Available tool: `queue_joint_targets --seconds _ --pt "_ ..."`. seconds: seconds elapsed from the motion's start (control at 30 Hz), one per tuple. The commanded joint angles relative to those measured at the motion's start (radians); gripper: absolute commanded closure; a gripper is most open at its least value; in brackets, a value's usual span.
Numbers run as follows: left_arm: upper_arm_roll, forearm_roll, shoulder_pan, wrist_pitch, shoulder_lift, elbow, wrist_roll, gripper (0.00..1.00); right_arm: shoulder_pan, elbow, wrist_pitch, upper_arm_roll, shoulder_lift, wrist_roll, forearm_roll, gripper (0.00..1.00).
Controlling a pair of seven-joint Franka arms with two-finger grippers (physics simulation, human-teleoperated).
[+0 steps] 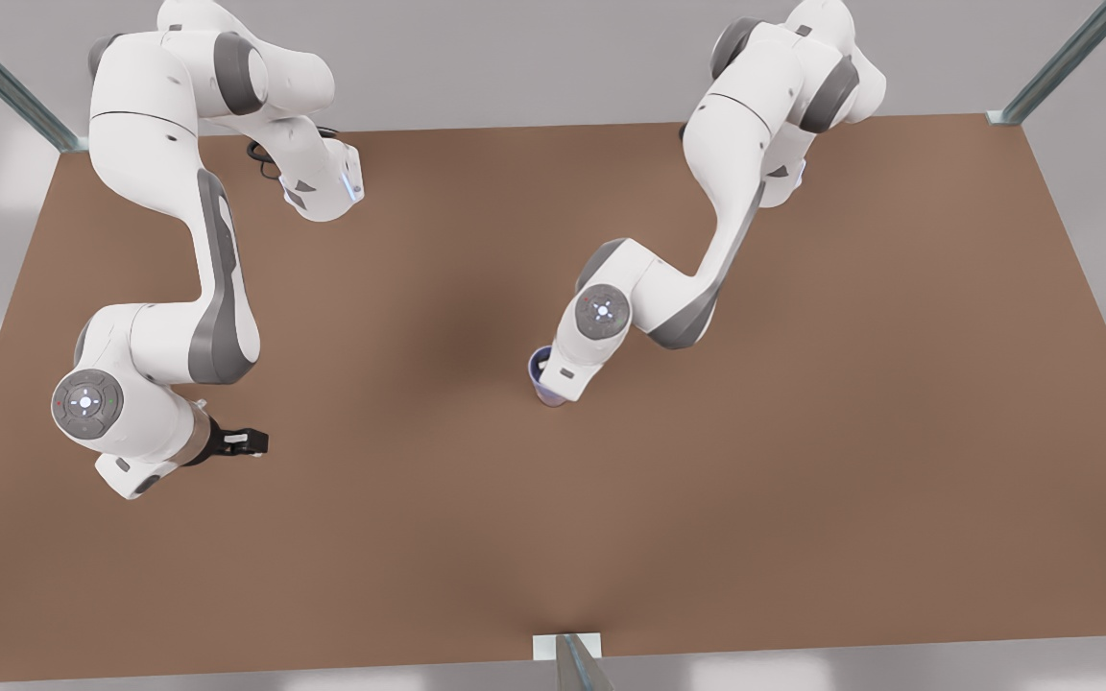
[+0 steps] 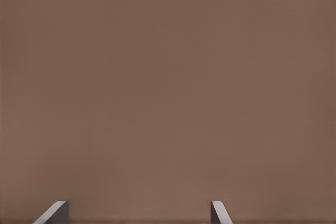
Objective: Stack the cups, with the pink cup at the bottom and the purple cup at the top
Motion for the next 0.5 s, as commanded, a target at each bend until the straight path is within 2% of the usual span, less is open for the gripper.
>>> queue_joint_targets --seconds 0.0,0.4,0.47 --pt "0.0 0.001 0.004 -0.002 -0.003 -0.001 -0.152 0.79 0.0 0.0 0.0 0.0 -0.001 -0.012 0.001 0.0" --pt "-0.002 -0.005 -0.007 -0.01 -0.01 -0.033 -0.166 0.79 0.0 0.039 0.021 0.0 -0.001 -0.015 0.004 0.0" --pt "-0.014 -0.007 -0.007 0.001 -0.006 -0.033 -0.166 0.79 -0.032 0.04 0.023 -0.002 -0.003 -0.019 0.072 0.0"
